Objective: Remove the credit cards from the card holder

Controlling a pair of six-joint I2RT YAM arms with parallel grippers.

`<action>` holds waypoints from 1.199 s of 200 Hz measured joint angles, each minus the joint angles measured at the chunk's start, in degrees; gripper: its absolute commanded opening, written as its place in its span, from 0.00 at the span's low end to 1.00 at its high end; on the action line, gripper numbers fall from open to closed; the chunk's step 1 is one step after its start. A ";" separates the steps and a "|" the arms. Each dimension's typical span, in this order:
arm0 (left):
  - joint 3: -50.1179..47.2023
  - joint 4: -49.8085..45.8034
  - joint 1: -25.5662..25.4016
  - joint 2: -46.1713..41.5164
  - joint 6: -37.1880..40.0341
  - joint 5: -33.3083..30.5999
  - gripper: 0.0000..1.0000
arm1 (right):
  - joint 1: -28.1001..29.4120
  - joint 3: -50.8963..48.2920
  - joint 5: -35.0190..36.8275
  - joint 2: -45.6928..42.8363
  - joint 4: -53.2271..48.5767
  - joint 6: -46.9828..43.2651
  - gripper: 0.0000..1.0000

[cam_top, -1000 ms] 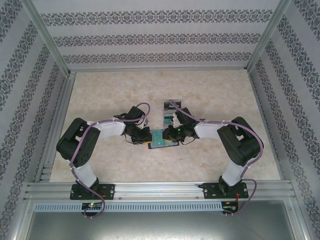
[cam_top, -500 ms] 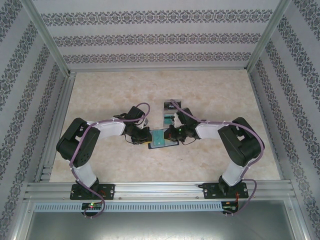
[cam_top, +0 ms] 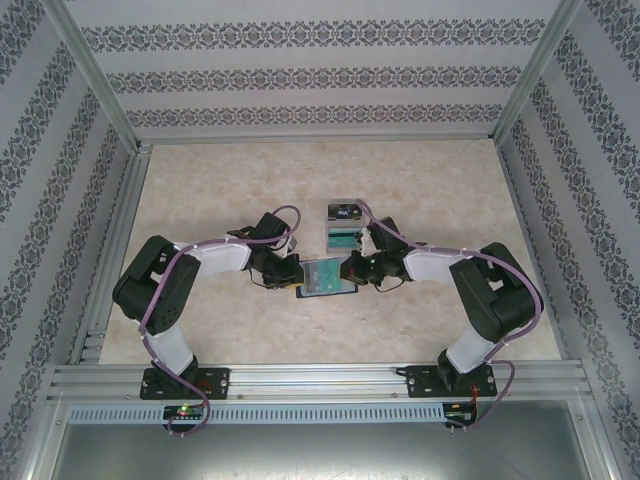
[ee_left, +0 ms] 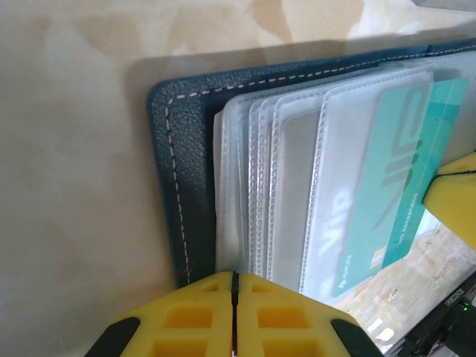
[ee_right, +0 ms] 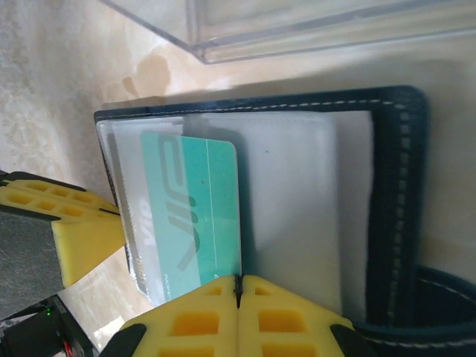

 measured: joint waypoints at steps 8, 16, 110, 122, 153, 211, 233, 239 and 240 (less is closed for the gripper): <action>-0.02 0.00 0.00 -0.02 0.11 0.00 0.09 | -0.42 -0.20 0.00 -0.15 -0.20 -0.24 0.00; -0.02 0.00 0.00 -0.04 0.13 0.00 0.09 | -0.85 -0.35 -0.13 -0.33 -0.48 -0.70 0.00; -0.13 -0.46 0.00 -0.42 0.37 -0.39 0.09 | -5.11 -2.12 -0.33 -10.86 -7.63 -4.74 0.00; -0.13 -0.50 0.00 -0.44 0.37 -0.42 0.09 | -5.09 -2.10 -0.33 -12.68 -9.22 -5.42 0.00; -0.13 -0.96 0.00 -0.96 0.35 -0.61 0.11 | -5.09 -0.61 0.15 -16.85 -15.10 -7.26 0.00; 1.57 -3.26 0.20 -8.15 0.28 -1.51 0.44 | -1.97 10.62 9.01 -24.79 -28.09 -18.08 0.00; 2.58 -3.72 1.14 -12.37 -0.15 -2.62 0.60 | 0.59 14.36 13.33 -26.14 -30.73 -25.33 0.00; 2.69 -3.91 1.49 -13.60 -0.17 -3.10 0.65 | 1.18 15.34 14.47 -26.16 -31.36 -27.85 0.00; 2.69 -3.89 1.57 -13.88 -0.33 -3.19 0.67 | 1.25 15.45 14.67 -26.16 -31.45 -28.15 0.00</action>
